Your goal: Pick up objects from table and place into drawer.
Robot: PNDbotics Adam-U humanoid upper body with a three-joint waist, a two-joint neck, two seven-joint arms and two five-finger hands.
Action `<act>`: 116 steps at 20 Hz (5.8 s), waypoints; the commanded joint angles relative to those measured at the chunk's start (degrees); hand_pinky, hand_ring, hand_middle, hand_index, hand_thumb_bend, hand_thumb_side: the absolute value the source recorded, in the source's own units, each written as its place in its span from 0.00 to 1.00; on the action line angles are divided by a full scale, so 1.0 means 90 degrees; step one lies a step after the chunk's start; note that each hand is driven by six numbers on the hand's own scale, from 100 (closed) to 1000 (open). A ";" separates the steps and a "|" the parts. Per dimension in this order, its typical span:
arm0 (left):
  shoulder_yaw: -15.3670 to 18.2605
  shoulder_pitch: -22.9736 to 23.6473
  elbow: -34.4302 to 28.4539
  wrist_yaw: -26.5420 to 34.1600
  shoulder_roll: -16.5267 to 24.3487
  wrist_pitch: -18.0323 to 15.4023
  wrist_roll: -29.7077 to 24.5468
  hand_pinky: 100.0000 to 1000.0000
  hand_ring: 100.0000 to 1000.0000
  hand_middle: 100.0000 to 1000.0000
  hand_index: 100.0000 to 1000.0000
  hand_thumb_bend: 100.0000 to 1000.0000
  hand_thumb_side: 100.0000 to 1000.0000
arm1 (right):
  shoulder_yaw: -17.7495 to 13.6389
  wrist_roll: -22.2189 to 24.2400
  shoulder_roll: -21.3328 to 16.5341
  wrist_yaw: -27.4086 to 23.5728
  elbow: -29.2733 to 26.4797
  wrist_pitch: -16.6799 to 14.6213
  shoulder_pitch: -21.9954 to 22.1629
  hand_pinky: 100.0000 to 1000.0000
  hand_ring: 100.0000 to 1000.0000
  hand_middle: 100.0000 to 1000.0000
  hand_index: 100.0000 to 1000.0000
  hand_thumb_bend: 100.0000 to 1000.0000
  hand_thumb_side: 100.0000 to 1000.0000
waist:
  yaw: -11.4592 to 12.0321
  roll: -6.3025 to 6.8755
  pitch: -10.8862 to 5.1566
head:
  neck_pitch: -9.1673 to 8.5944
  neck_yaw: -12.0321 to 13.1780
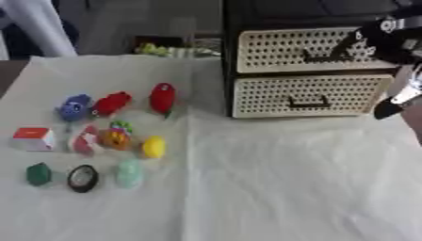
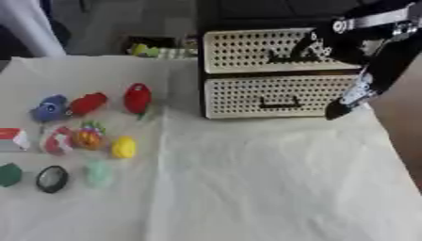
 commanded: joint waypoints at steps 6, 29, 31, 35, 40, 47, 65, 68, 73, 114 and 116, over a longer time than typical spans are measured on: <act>-0.0004 -0.0064 -0.0117 0.0009 0.0139 0.0004 -0.0048 0.28 0.52 0.60 0.83 0.00 0.92 | -0.0149 -0.0009 -0.0008 0.0639 -0.0005 0.0438 -0.0239 0.03 0.09 0.03 0.91 0.62 0.31 | 0.0009 -0.0014 -0.0090 | -0.0097 -0.0067; -0.0010 -0.0085 -0.0117 0.0022 0.0050 0.0026 -0.0060 0.28 0.52 0.60 0.83 0.00 0.93 | 0.0146 -0.0009 0.0229 0.1474 0.0130 0.1019 -0.0305 0.02 0.09 0.04 0.93 0.54 0.35 | 0.0073 -0.0032 -0.0004 | -0.0101 -0.0131; -0.0013 -0.0086 -0.0117 0.0021 0.0044 0.0032 -0.0064 0.28 0.52 0.60 0.83 0.00 0.93 | 0.0181 -0.0009 0.0235 0.1544 0.0117 0.1013 -0.0293 0.02 0.09 0.04 0.93 0.54 0.35 | 0.0073 -0.0041 0.0006 | -0.0098 -0.0136; -0.0010 -0.0087 -0.0117 0.0021 0.0032 0.0033 -0.0061 0.28 0.52 0.60 0.83 0.00 0.93 | 0.0252 -0.0009 0.0244 0.1665 0.0130 0.1025 -0.0256 0.02 0.09 0.04 0.93 0.53 0.35 | 0.0090 -0.0044 0.0018 | -0.0106 -0.0141; -0.0011 -0.0086 -0.0117 0.0026 0.0016 0.0038 -0.0060 0.28 0.52 0.60 0.83 0.00 0.93 | 0.0314 -0.0009 0.0260 0.1787 0.0156 0.0966 -0.0212 0.02 0.10 0.05 0.93 0.51 0.36 | 0.0100 -0.0051 0.0026 | -0.0126 -0.0159; -0.0015 -0.0092 -0.0117 0.0034 0.0002 0.0048 -0.0066 0.28 0.52 0.60 0.83 0.00 0.94 | 0.0477 -0.0009 0.0241 0.1763 0.0040 0.0884 -0.0133 0.02 0.10 0.05 0.92 0.49 0.37 | 0.0110 -0.0057 0.0039 | -0.0115 -0.0169; -0.0026 -0.0115 -0.0117 0.0057 -0.0006 0.0049 -0.0077 0.28 0.52 0.60 0.81 0.00 0.94 | 0.0510 -0.0009 0.0202 0.2048 0.0090 0.0827 -0.0057 0.01 0.10 0.05 0.88 0.46 0.40 | 0.0099 -0.0068 0.0046 | -0.0161 -0.0201; -0.0031 -0.0122 -0.0117 0.0061 0.0001 0.0047 -0.0084 0.28 0.52 0.60 0.81 0.00 0.94 | 0.0494 -0.0009 0.0193 0.2027 0.0053 0.0820 -0.0051 0.01 0.10 0.05 0.88 0.46 0.40 | 0.0091 -0.0069 0.0042 | -0.0159 -0.0195; -0.0036 -0.0131 -0.0117 0.0072 0.0006 0.0052 -0.0092 0.28 0.52 0.60 0.81 0.00 0.94 | 0.0478 -0.0009 0.0071 0.1968 -0.0234 0.0855 0.0052 0.01 0.10 0.05 0.88 0.45 0.43 | 0.0079 -0.0086 0.0043 | -0.0161 -0.0187; -0.0029 -0.0170 -0.0117 0.0171 0.0013 0.0048 -0.0123 0.29 0.53 0.61 0.80 0.00 0.94 | 0.0325 -0.0009 -0.0636 0.1501 -0.2024 0.1598 0.1083 0.00 0.09 0.06 0.88 0.44 0.47 | 0.0013 -0.0092 0.0058 | -0.0261 -0.0182; -0.0031 -0.0176 -0.0117 0.0171 0.0014 0.0047 -0.0124 0.29 0.53 0.61 0.80 0.00 0.94 | 0.0301 -0.0009 -0.0686 0.1477 -0.2122 0.1611 0.1163 0.00 0.09 0.06 0.87 0.43 0.47 | 0.0010 -0.0096 0.0058 | -0.0267 -0.0180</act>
